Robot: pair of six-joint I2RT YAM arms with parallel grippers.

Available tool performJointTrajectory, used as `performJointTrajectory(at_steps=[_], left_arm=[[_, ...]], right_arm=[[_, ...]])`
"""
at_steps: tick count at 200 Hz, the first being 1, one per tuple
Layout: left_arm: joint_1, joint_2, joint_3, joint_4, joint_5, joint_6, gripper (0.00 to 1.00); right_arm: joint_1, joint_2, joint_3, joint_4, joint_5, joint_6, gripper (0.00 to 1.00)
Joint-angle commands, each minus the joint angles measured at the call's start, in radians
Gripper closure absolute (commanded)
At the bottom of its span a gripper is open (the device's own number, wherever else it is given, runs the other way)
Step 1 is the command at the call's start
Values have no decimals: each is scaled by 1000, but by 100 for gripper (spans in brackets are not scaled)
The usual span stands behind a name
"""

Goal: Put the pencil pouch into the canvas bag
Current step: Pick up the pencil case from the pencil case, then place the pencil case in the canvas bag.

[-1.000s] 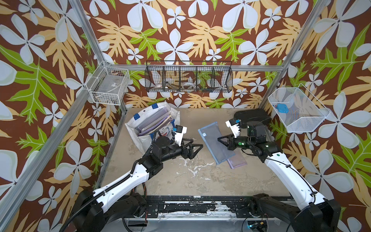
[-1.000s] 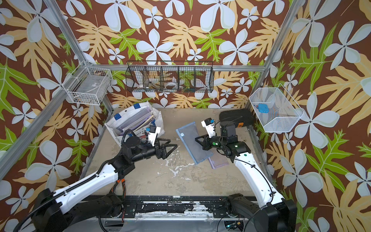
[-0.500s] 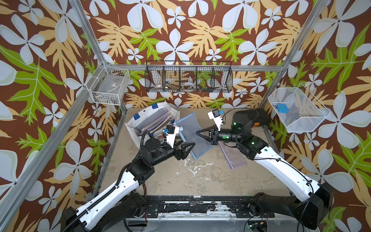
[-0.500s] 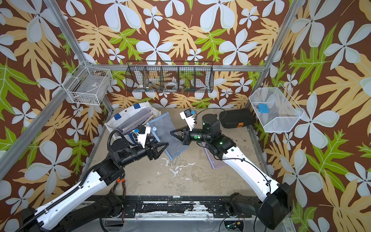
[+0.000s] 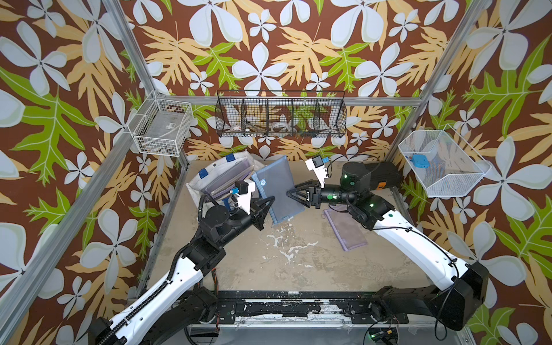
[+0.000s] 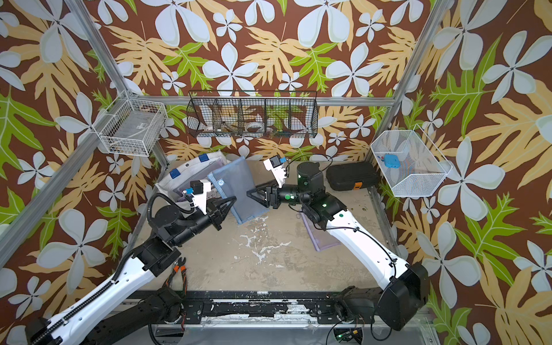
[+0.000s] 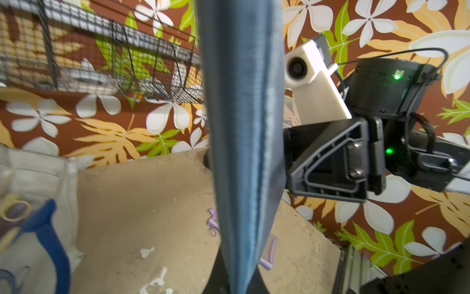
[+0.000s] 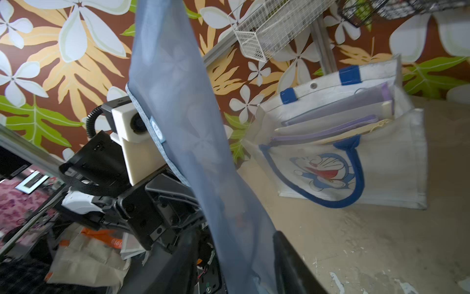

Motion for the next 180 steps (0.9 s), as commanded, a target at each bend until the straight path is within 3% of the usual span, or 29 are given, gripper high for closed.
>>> performJointTrajectory(at_steps=[1, 8, 36, 67, 87, 104, 138, 180], left_arm=[[51, 40, 127, -215, -62, 166, 100], [58, 56, 173, -279, -108, 231, 100], [74, 129, 329, -458, -287, 444, 100], [105, 253, 512, -608, -498, 623, 100], [122, 302, 503, -567, -719, 755, 100], [182, 329, 503, -530, -718, 793, 100], [214, 440, 507, -518, -788, 892, 100], [239, 524, 480, -524, -724, 911, 100]], right_arm=[[3, 15, 123, -276, 226, -209, 6], [3, 22, 163, -346, 303, -254, 0], [0, -11, 170, -404, 439, -319, 0], [-2, -67, 65, -349, 448, -316, 0], [-25, -77, 29, -362, 409, -329, 0], [-59, -90, 2, -369, 371, -345, 0], [-125, -139, -50, -355, 317, -369, 0], [-168, -160, -103, -304, 269, -370, 1]])
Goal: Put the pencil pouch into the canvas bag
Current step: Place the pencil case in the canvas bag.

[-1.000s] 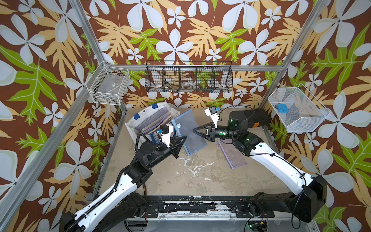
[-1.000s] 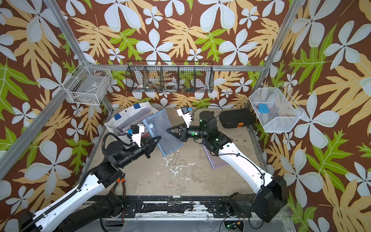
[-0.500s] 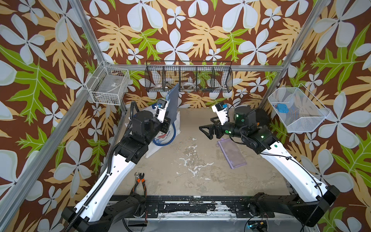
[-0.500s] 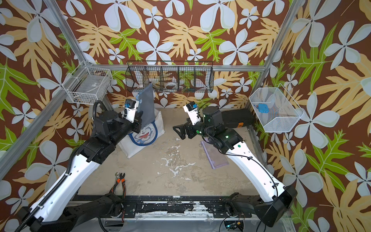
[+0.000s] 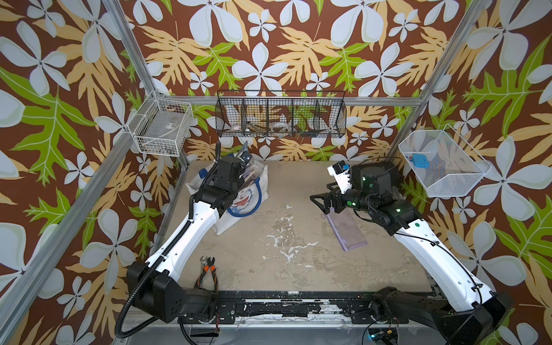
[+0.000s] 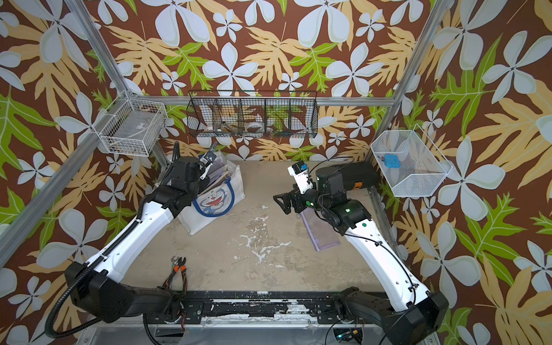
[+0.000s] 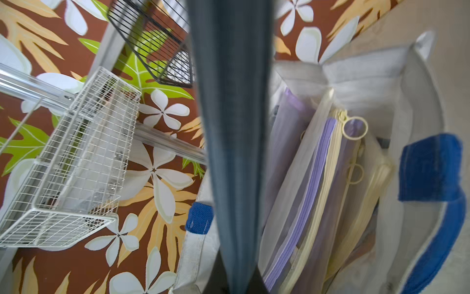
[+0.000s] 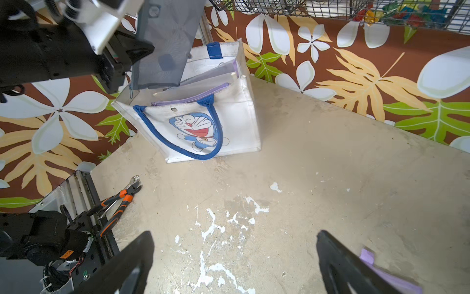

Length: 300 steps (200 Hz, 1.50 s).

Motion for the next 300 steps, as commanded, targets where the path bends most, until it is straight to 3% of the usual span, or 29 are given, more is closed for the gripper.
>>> performJointTrajectory(at_steps=[1, 76, 110, 165, 187, 209, 228, 239, 300], left_arm=[[17, 27, 2, 6, 10, 33, 100], [49, 50, -35, -45, 59, 26, 100], [67, 130, -24, -43, 42, 27, 100], [69, 252, 75, -68, 45, 11, 100], [68, 287, 124, -100, 50, -47, 100], [67, 277, 136, -136, 98, -103, 80], [68, 262, 141, -173, 119, -154, 53], [69, 246, 143, -189, 133, -185, 46], [82, 177, 187, -198, 298, -299, 53]], right_arm=[[-16, -3, -15, 46, -51, -14, 1], [-49, -16, -48, 71, -117, -17, 7], [-55, -44, -65, 77, -113, -17, 7], [-85, -84, -91, 97, -102, -14, 8], [-88, -86, -96, 106, -103, -14, 9], [-89, -84, -98, 105, -102, -17, 9], [-90, -84, -95, 105, -98, -18, 9], [-89, -84, -93, 102, -96, -20, 9], [-90, -68, -94, 90, -68, -21, 10]])
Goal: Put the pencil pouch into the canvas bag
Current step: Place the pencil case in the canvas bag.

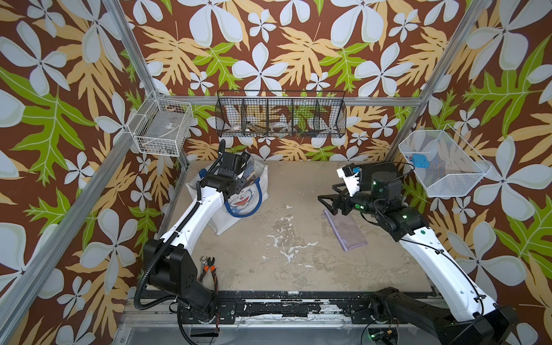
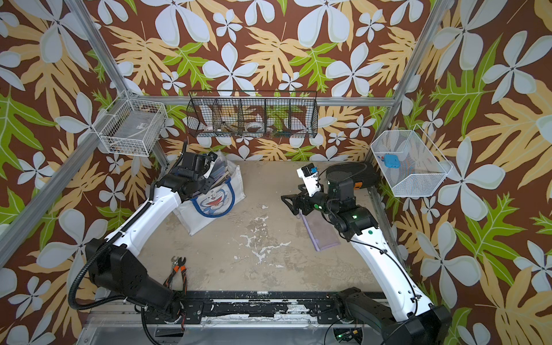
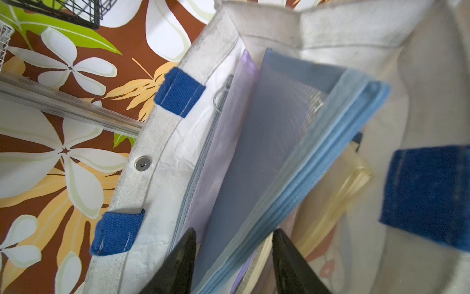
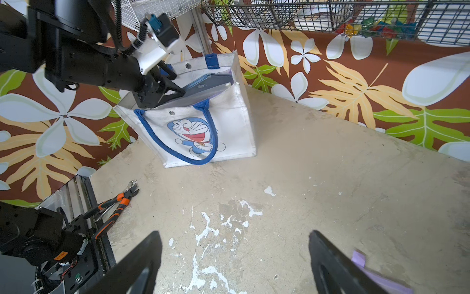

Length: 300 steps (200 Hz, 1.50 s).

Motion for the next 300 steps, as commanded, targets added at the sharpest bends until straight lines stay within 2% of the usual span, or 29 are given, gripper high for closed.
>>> performJointTrajectory(at_steps=[1, 22, 50, 76, 104, 177, 213, 257, 300], left_arm=[[12, 7, 47, -3, 90, -67, 53], [45, 37, 131, -6, 165, -106, 57], [97, 80, 179, 42, 278, -153, 66], [99, 144, 227, 54, 385, -168, 69], [99, 199, 235, 38, 493, -182, 79], [111, 353, 209, 42, 463, -208, 81], [111, 362, 209, 50, 404, -221, 81], [112, 231, 212, 36, 337, -224, 70], [96, 3, 93, 60, 351, -289, 63]], right_arm=[[0, 7, 4, 9, 14, 0, 10], [1, 4, 14, -14, 35, -6, 10], [-1, 4, 25, -29, 65, -8, 10], [-1, 11, 37, -36, 68, 5, 11], [0, 17, 42, -36, 76, 15, 11], [0, 40, 71, -51, 99, 7, 12], [-1, 45, 65, -56, 113, 3, 11], [-5, 60, 32, -47, 129, 20, 6], [-40, 98, -42, -13, 124, 46, 3]])
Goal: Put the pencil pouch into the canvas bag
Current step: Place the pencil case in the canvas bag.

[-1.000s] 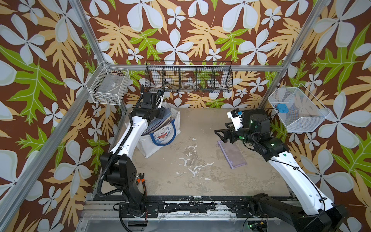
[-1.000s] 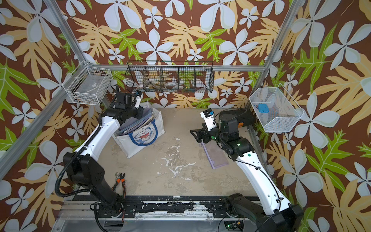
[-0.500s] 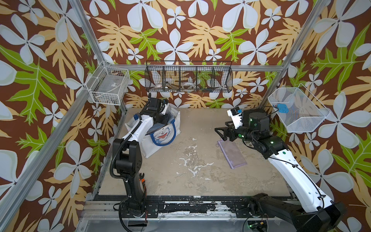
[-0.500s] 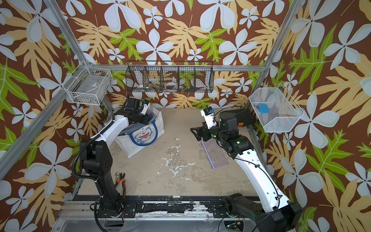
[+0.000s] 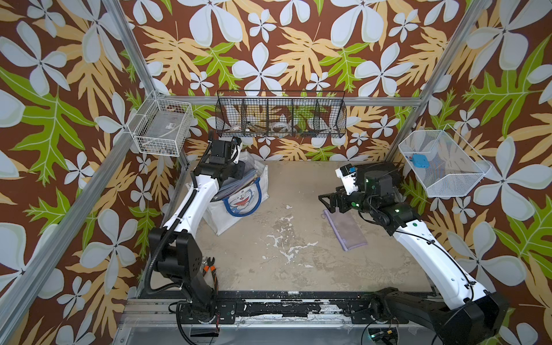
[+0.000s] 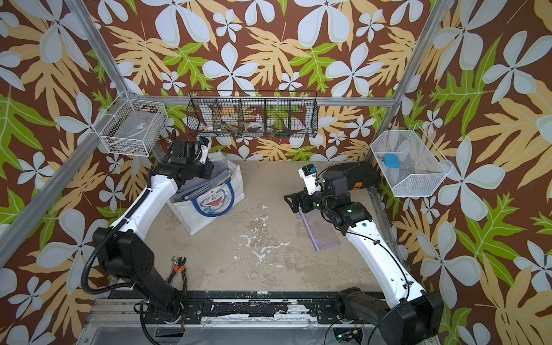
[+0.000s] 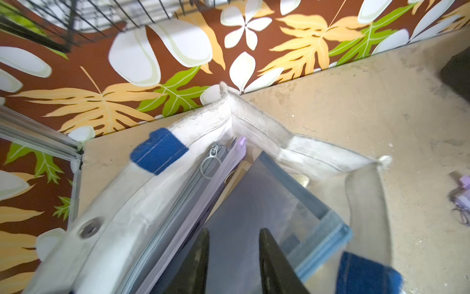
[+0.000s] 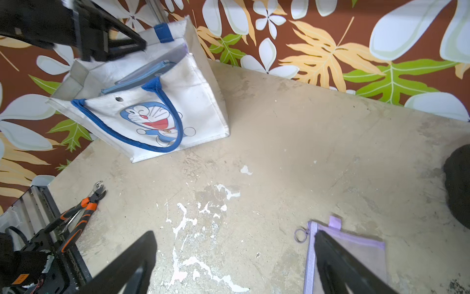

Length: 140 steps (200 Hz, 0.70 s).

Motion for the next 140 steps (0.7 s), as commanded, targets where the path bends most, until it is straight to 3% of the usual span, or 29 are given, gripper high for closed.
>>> performJointTrajectory(at_steps=[1, 26, 44, 65, 101, 140], left_arm=[[-16, -103, -69, 20, 8, -64, 63], [-103, -271, -252, 100, -30, -89, 55], [-143, -382, -378, 169, 60, -159, 54], [-256, -490, -538, 307, 153, -276, 49], [-512, -523, -735, 535, 185, -437, 43], [-622, -548, -873, 691, 222, -531, 42]], right_arm=[[-26, 24, -35, 31, -4, 25, 3], [-140, 72, -80, 38, -128, 58, 3], [-217, 93, -111, 28, -133, 48, 3], [-294, 131, -149, 27, -94, 25, 2], [-393, 258, -174, 61, -106, 44, 4], [-405, 352, -166, 33, -44, 10, 4]])
